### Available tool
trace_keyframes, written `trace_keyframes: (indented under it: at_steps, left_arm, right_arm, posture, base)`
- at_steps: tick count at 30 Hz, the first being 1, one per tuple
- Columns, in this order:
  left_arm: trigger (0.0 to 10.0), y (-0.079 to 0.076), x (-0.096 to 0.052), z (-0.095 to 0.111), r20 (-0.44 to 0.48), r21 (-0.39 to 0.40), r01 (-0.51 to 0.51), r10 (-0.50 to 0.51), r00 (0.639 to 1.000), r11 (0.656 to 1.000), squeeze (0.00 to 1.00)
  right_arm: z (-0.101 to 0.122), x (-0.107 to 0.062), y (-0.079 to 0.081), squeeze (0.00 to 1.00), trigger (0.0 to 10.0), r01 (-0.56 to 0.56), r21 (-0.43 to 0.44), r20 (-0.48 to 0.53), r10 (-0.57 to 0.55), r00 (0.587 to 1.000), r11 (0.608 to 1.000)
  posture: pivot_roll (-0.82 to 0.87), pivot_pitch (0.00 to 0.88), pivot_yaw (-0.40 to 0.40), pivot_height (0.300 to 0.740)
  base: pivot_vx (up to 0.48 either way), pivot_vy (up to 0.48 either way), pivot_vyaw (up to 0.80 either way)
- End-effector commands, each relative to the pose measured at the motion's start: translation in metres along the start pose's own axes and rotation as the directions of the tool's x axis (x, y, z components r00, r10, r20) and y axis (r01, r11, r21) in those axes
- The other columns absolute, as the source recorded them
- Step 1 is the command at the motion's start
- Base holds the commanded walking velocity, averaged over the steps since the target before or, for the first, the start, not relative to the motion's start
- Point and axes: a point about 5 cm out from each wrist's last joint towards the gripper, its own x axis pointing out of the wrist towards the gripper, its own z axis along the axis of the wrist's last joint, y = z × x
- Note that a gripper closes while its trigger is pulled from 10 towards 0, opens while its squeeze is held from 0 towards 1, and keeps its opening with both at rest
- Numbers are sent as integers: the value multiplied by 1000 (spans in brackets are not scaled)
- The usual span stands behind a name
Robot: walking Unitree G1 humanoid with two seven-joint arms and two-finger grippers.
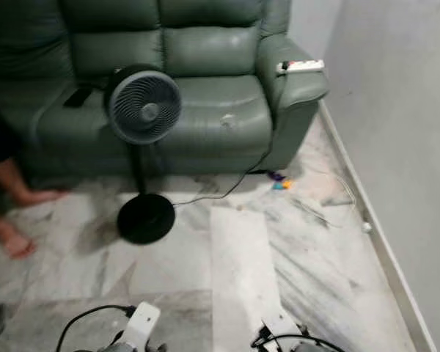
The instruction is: Hang keys on a hook
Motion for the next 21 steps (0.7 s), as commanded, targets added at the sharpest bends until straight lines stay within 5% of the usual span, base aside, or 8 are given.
trace_keyframes:
  at_steps: [1,21]
  left_arm:
    - [10000,-8,1,-1,-1,2,28,-28,1000,1000,0]
    - [10000,-7,1,-2,-9,8,29,-29,1000,1000,0]
  right_arm:
    - [-5,-1,-4,0,10000,14,-5,-20,-14,1000,1000]
    - [-7,-2,-3,0,10000,11,-10,-26,-12,1000,1000]
  posture:
    - [-31,58,2,740]
    - [-32,60,0,740]
  base:
    - [300,0,0]
    - [305,0,0]
